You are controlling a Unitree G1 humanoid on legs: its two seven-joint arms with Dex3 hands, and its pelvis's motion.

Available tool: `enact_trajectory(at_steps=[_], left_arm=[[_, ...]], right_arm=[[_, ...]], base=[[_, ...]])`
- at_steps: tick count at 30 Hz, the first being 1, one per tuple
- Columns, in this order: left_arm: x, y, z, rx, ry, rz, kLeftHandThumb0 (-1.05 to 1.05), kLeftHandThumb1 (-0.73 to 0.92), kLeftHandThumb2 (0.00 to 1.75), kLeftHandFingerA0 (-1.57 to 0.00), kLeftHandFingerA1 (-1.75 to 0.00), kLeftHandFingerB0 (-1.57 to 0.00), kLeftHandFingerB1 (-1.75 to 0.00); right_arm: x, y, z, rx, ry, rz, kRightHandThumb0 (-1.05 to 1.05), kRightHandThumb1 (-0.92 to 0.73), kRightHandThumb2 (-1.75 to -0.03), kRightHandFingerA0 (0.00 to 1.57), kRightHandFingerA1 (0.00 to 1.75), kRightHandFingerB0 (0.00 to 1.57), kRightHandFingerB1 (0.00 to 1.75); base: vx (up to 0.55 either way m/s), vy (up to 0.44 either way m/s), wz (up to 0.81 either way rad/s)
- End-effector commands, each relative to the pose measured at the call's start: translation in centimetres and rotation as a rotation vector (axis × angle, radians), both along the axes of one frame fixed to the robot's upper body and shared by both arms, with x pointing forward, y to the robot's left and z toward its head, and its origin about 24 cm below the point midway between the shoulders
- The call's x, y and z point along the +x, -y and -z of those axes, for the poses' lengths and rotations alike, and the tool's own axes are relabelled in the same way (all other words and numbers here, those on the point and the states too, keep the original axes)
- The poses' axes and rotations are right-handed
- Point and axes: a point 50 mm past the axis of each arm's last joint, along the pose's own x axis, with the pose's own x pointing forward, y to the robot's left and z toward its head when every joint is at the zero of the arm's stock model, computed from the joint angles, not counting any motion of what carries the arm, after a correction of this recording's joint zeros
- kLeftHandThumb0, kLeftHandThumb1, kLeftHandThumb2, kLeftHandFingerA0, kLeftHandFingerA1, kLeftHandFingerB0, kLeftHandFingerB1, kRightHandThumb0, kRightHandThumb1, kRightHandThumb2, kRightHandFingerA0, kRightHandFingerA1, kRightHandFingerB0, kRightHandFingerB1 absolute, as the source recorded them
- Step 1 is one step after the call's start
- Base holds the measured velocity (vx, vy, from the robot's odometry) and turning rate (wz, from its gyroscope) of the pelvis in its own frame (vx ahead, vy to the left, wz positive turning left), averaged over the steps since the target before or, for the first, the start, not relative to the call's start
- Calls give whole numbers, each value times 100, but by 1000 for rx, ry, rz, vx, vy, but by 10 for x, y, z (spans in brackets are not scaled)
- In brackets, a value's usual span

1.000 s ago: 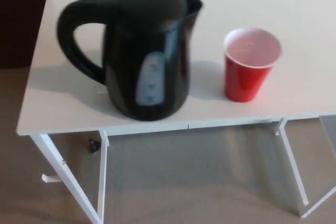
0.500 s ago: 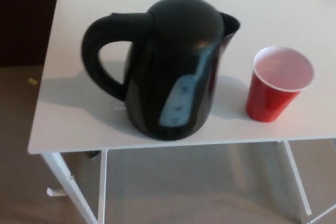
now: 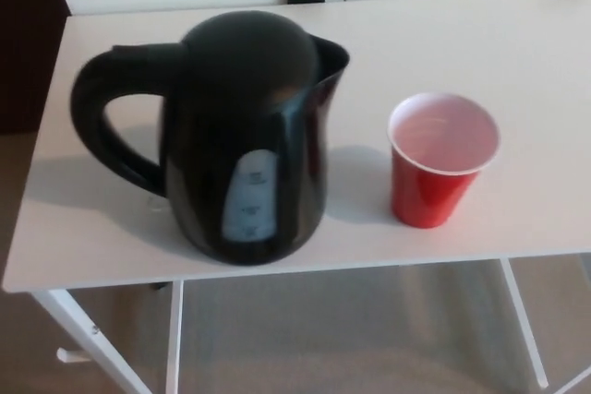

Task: The robot walk towards a table in front and uses its left hand to pick up the pot from the base and pour water to the cup on the right hand side

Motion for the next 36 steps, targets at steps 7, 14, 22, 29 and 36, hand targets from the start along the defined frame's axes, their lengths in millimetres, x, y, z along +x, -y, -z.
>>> enact_trajectory(at_steps=[7,14,22,29,36], left_arm=[[0,-9,-3,28,-33,1,-40,51,71,-47,-49,-37,-42],[0,-10,-5,19,-18,-11,-38,51,70,-46,-48,-38,-42],[14,-40,-43,-52,329,-338,-39,49,66,-33,-40,-34,-40],[37,-73,-139,133,687,-357,-26,38,93,-11,-51,-10,-50],[78,-30,-239,154,987,-59,-43,49,56,-29,-34,-26,-30]], right_arm=[[-4,1,0,-17,0,-1,-26,-53,-55,69,55,57,48],[-6,1,0,-10,-6,3,-26,-55,-56,65,54,56,48],[-6,-4,2,-3,-5,-15,-28,-55,-56,68,56,56,47],[3,6,-5,8,31,10,-29,-53,-55,67,54,59,48],[3,10,-4,4,25,42,-30,-54,-55,74,56,60,48]], base=[[51,105,12],[39,-7,5],[0,0,0],[0,0,0],[0,0,0]])
